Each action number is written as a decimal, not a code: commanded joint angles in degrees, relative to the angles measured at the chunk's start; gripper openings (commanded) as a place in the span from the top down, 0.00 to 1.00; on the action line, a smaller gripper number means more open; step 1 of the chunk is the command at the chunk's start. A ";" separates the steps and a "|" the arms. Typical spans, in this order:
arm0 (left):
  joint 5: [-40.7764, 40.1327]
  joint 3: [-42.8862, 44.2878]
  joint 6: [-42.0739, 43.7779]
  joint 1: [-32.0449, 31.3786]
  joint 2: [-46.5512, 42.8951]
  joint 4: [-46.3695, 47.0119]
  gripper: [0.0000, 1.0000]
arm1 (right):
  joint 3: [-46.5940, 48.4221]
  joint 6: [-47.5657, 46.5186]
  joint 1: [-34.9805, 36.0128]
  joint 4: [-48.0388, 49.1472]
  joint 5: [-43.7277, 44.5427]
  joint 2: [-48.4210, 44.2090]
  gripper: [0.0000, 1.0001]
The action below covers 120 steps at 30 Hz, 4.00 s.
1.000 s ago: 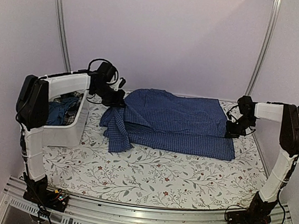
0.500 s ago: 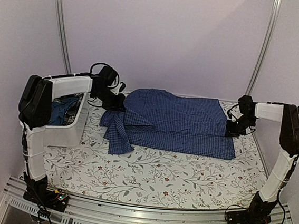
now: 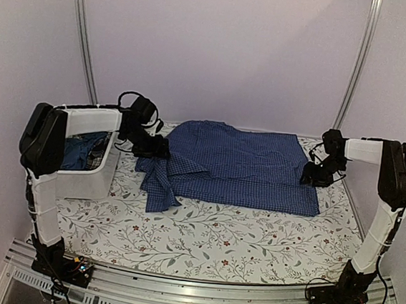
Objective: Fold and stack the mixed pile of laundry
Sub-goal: Adjust the 1/3-folded shirt at the center of the board, then pick up the 1/3-folded shirt from the center of the board, then pass from the left arm to the right, then adjust the 1/3-folded tank top at the center of the board.
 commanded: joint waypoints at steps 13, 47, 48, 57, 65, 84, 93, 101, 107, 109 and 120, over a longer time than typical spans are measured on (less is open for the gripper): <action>2.85 -29.09 -3.06 -9.84 -25.73 2.79 0.24 | 3.56 5.50 19.11 3.03 -13.64 -9.14 0.42; 13.50 -2.09 -6.07 -17.06 -13.72 13.89 1.00 | -1.71 5.15 18.35 2.81 -8.25 -10.23 0.46; 14.27 -0.92 -6.50 -16.55 -12.55 16.12 1.00 | -1.64 5.07 17.99 2.87 -8.55 -10.48 0.46; 17.36 13.69 -14.55 -11.27 1.84 29.52 0.99 | 1.64 4.07 16.90 4.19 -13.20 -10.13 0.46; 20.53 16.48 -19.64 -7.82 7.95 38.04 0.98 | 12.26 4.65 18.31 10.96 -23.98 -5.38 0.35; 22.72 20.20 -20.31 -7.07 10.64 37.91 0.94 | 39.01 4.55 26.93 8.97 -21.86 11.99 0.35; 23.93 23.64 -19.42 -7.09 12.42 36.54 0.93 | 48.00 2.17 27.97 3.54 -8.16 18.00 0.79; 22.51 23.24 -19.51 -6.23 11.92 34.81 0.57 | 51.04 -1.21 27.97 7.29 -4.14 20.08 1.00; 13.26 6.60 -19.94 -4.04 1.06 38.85 0.18 | 51.10 -5.76 27.97 16.64 4.63 21.76 1.00; 10.78 0.68 -19.50 -3.42 -2.70 39.56 0.18 | 52.07 -8.15 27.93 19.85 5.60 23.03 1.00; 12.43 -8.30 -16.33 -3.30 0.33 35.57 0.48 | 57.73 -13.13 27.10 29.34 1.97 31.84 1.00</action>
